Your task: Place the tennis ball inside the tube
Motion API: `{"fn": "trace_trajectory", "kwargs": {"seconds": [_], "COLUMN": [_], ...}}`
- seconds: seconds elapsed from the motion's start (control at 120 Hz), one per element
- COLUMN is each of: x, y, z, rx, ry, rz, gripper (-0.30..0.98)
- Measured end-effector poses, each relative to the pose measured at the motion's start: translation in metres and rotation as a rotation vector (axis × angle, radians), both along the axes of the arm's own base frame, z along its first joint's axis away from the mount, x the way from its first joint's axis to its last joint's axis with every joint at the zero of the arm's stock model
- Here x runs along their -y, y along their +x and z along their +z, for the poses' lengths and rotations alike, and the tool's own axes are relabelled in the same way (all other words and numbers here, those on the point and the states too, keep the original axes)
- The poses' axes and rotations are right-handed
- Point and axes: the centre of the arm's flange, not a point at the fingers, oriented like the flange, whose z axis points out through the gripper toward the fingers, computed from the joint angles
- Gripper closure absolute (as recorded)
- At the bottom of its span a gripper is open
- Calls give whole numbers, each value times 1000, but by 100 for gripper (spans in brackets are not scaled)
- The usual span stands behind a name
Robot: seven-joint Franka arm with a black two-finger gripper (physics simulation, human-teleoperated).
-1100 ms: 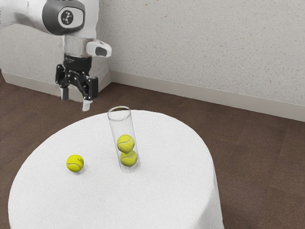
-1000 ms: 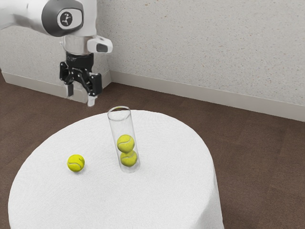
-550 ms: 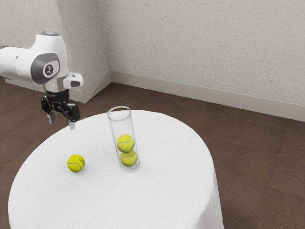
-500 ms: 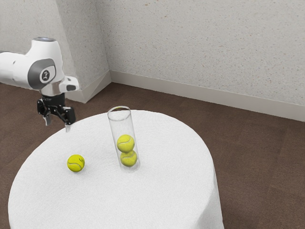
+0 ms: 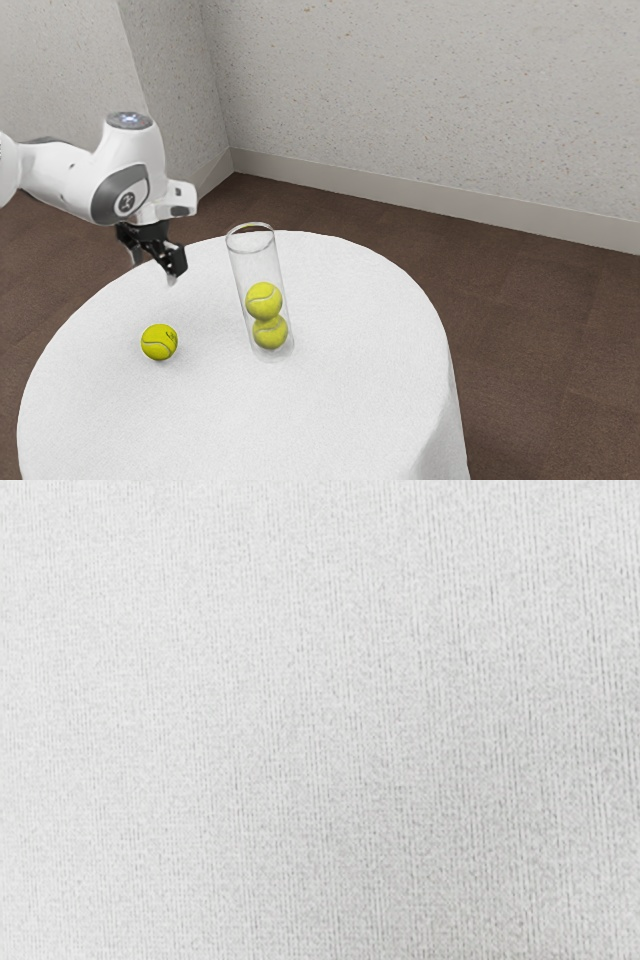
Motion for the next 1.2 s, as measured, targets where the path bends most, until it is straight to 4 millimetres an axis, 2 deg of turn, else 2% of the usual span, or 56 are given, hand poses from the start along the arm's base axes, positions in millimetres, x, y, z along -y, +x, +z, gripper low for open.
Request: {"fn": "trace_trajectory", "kwargs": {"seconds": [0.125,0.3,0.533,0.608,0.692,0.742,1.2], "x": [-9,2,-3,-4,-16,-23,-20], "y": [-10,-14,-22,-24,-29,-33,-36], "z": [-14,-19,-40,-53,-77,-84,-99], "rx": [7,-12,-90,-120,-159,-170,-201], "ry": [-94,-256,-347,-366,-392,-403,-436], "rz": [79,151,171,172,202,215,177], "gripper": [0,0,0,0,0,0,0]}}
